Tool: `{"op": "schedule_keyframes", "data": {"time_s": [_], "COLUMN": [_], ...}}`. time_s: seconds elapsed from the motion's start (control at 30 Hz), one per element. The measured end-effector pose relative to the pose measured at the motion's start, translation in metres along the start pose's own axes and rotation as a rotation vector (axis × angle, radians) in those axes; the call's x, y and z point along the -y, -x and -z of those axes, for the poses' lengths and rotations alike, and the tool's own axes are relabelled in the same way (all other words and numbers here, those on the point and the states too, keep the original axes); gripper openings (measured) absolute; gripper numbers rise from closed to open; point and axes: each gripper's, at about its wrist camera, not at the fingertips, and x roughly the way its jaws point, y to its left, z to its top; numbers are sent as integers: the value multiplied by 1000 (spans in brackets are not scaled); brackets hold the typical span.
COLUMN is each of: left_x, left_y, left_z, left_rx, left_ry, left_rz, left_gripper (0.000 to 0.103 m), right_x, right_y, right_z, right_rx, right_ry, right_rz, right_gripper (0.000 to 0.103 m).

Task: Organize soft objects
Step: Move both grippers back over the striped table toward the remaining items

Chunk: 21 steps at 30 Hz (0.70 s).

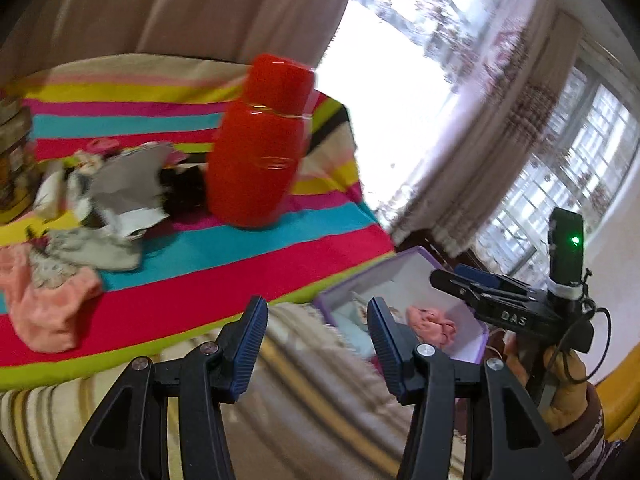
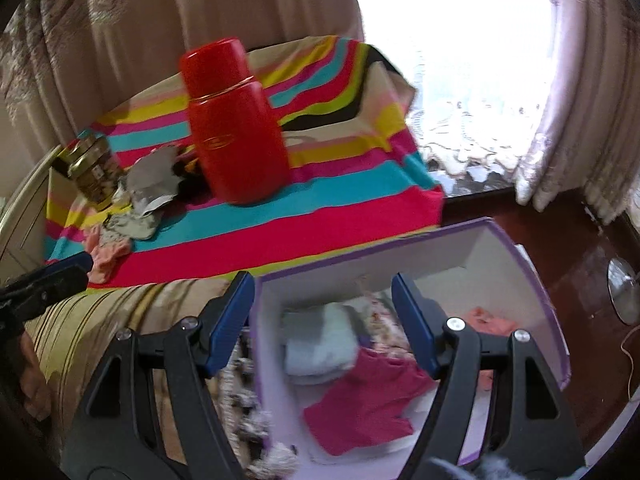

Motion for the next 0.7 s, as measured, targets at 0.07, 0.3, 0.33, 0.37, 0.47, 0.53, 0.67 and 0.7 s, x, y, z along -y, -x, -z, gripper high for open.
{"op": "schedule_keyframes", "data": {"time_s": [0.07,0.3,0.33,0.37,0.47,0.53,0.67,0.7], "left_x": [-15,-68,-74,-81,-101,-114,-136,-141], "left_y": [4,19,20,22,27,31,37,39], "left_z": [2,8,9,9,11,12,12,12], "left_rx": [2,14,16,19,30,36,48,54], "left_ry": [32,155,171,188,239,276,328,340], "left_rz": [-17,-72,-78,-87,-106,-117,-144,-153], "left_gripper": [53,53,53,53,53,53,53,53], "right_x": [-13,-58,-66,-74,-95,-108,-139,-145], "right_y": [-7,-23,-25,-27,-35,-40,-49,-50], "right_z": [-3,-22,-26,-31,-43,-52,-72,-76], "right_rx": [-8,-4,-1,3,14,22,44,53], "right_ry": [26,105,121,137,182,206,274,289], "right_rz": [-15,-71,-79,-87,-101,-112,-120,-119], "right_gripper": [74,74,74,74,74,74,77,78]}}
